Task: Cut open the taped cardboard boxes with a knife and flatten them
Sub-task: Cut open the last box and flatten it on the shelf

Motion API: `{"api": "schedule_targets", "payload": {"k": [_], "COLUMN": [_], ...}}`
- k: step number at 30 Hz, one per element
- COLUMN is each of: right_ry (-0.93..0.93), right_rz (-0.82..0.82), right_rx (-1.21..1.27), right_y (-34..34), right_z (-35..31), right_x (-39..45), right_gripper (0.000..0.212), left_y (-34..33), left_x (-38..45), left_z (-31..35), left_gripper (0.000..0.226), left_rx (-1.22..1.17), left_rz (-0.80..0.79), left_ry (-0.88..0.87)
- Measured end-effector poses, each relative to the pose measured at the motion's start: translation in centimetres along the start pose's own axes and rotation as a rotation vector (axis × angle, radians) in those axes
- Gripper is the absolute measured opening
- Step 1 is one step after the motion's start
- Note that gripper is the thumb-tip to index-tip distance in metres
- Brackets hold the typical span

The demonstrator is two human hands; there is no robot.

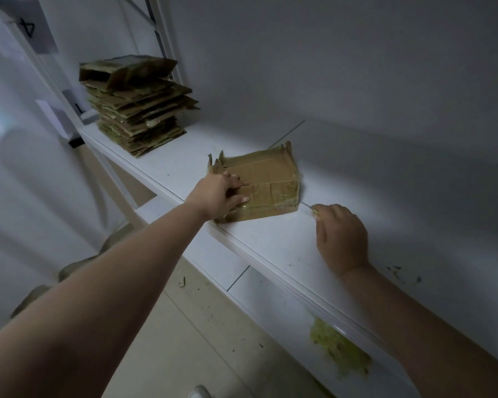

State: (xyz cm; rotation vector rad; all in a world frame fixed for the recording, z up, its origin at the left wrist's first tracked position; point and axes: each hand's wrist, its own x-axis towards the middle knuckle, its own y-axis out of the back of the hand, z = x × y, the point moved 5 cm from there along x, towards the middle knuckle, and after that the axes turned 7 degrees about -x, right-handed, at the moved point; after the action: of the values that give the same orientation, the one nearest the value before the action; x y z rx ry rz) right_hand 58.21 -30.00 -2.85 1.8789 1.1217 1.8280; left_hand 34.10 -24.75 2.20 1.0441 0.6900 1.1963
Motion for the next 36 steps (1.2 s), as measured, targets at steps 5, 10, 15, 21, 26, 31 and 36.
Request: {"api": "schedule_targets", "payload": {"k": [5,10,15,21,26,31,36], "right_ry": [0.105,0.253,0.314,0.341,0.359,0.329,0.258], "right_rz": [-0.083,-0.197,-0.352,-0.384,-0.39,-0.502,-0.639], "right_rx": [0.072,0.13,0.115,0.013,-0.094,-0.102,-0.15], "right_y": [-0.3,-1.1,-2.7,-2.9,-3.1,-3.1,-2.7], "right_z": [-1.1,-4.8,-8.1,-9.1,-9.4,-9.9,-11.2], "right_x": [0.2,1.0,1.9,3.0,3.0,3.6,4.8], "right_gripper": [0.031,0.039,0.055,0.062,0.062,0.048,0.043], "left_y": [-0.5,-0.6,-0.1,-0.1,-0.1,0.3,0.4], "left_x": [0.3,0.7,0.6,0.7,1.0,2.0,2.1], "left_z": [0.1,-0.6,-1.4,-1.5,-1.9,-1.4,-1.3], "left_gripper": [0.018,0.022,0.024,0.022,0.024,0.023,0.023], "left_rx": [-0.011,-0.076,-0.144,-0.172,-0.185,-0.164,-0.118], "left_rz": [0.184,0.168,0.163,0.169,0.136,-0.027,-0.019], "left_ry": [-0.013,-0.023,-0.074,-0.108,-0.114,-0.122,-0.156]}}
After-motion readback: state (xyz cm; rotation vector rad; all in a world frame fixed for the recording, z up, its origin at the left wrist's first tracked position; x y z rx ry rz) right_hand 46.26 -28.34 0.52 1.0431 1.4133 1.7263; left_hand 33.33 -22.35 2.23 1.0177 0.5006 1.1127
